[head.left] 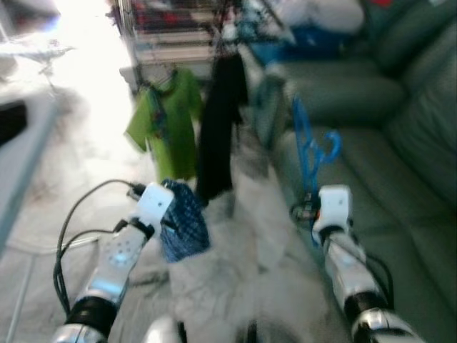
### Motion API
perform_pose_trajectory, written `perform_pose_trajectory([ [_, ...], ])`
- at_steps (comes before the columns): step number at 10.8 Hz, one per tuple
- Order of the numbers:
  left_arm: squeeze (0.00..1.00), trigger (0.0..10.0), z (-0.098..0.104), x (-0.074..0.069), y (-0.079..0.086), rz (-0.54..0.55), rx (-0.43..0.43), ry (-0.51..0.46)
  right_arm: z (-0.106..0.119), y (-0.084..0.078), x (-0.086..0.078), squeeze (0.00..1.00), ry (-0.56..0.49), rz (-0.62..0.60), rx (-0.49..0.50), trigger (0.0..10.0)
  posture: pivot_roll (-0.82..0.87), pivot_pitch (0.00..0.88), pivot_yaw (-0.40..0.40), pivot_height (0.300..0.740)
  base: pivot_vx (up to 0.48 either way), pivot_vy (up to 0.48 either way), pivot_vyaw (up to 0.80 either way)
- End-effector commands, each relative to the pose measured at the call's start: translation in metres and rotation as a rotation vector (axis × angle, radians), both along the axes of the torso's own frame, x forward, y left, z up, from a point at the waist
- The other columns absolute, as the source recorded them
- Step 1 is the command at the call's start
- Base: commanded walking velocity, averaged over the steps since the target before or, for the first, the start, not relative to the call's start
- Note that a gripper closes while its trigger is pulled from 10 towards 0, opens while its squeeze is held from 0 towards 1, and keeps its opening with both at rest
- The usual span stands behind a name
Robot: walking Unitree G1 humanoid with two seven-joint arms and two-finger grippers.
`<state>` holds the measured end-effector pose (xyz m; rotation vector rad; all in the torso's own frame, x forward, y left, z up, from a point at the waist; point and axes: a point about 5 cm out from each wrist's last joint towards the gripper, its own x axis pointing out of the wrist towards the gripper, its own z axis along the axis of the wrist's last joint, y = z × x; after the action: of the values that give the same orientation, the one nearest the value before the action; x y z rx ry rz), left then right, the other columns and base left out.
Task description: Hang hanger
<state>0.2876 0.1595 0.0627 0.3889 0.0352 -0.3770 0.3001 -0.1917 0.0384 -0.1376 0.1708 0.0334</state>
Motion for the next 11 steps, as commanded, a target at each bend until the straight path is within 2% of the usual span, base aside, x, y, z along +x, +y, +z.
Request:
perform_pose_trajectory([
  [1, 0.00, 10.0, -0.009, -0.007, 0.001, -0.008, 0.020, 0.032, 0.000, 0.003, -0.001, 0.00, -0.002, -0.004, 0.014, 10.0, 0.04, 0.089, -0.033, 0.740, 0.000, 0.000, 0.00],
  [3, 0.00, 10.0, -0.016, -0.017, 0.006, 0.008, -0.015, 0.060, -0.009, 0.007, -0.010, 0.00, 0.026, 0.006, 0.011, 10.0, 0.04, 0.103, -0.037, 0.740, 0.000, 0.000, -0.80],
  [4, 0.00, 10.0, -0.012, -0.015, 0.002, 0.018, -0.049, 0.054, -0.007, 0.005, -0.008, 0.00, 0.019, -0.008, 0.008, 10.0, 0.04, 0.108, -0.041, 0.740, 0.000, 0.000, -0.80],
  [5, 0.00, 10.0, -0.010, -0.014, -0.001, 0.007, -0.046, 0.041, -0.002, 0.002, -0.004, 0.00, 0.007, -0.026, 0.003, 10.0, 0.04, 0.110, -0.044, 0.740, 0.000, 0.000, -0.80],
  [6, 0.00, 10.0, -0.010, -0.014, 0.000, -0.014, 0.001, 0.032, 0.002, 0.001, -0.001, 0.00, -0.005, -0.032, -0.004, 10.0, 0.04, 0.111, -0.046, 0.740, 0.000, 0.000, -0.80],
  [7, 0.00, 10.0, -0.011, -0.012, 0.005, -0.047, 0.101, 0.009, 0.005, -0.001, 0.000, 0.00, -0.012, -0.034, -0.012, 10.0, 0.03, 0.115, -0.050, 0.740, 0.000, 0.000, -0.80],
  [9, 0.00, 10.0, -0.004, -0.001, 0.018, -0.035, 0.322, -0.088, 0.007, -0.001, 0.000, 0.00, -0.018, -0.033, -0.014, 10.0, 0.03, 0.125, -0.058, 0.740, 0.000, 0.000, -0.80],
  [11, 0.00, 10.0, 0.006, 0.010, 0.028, 0.053, 0.369, -0.141, 0.004, 0.002, -0.005, 0.00, -0.009, -0.015, -0.016, 10.0, 0.02, 0.137, -0.066, 0.740, 0.000, 0.000, -0.80],
])
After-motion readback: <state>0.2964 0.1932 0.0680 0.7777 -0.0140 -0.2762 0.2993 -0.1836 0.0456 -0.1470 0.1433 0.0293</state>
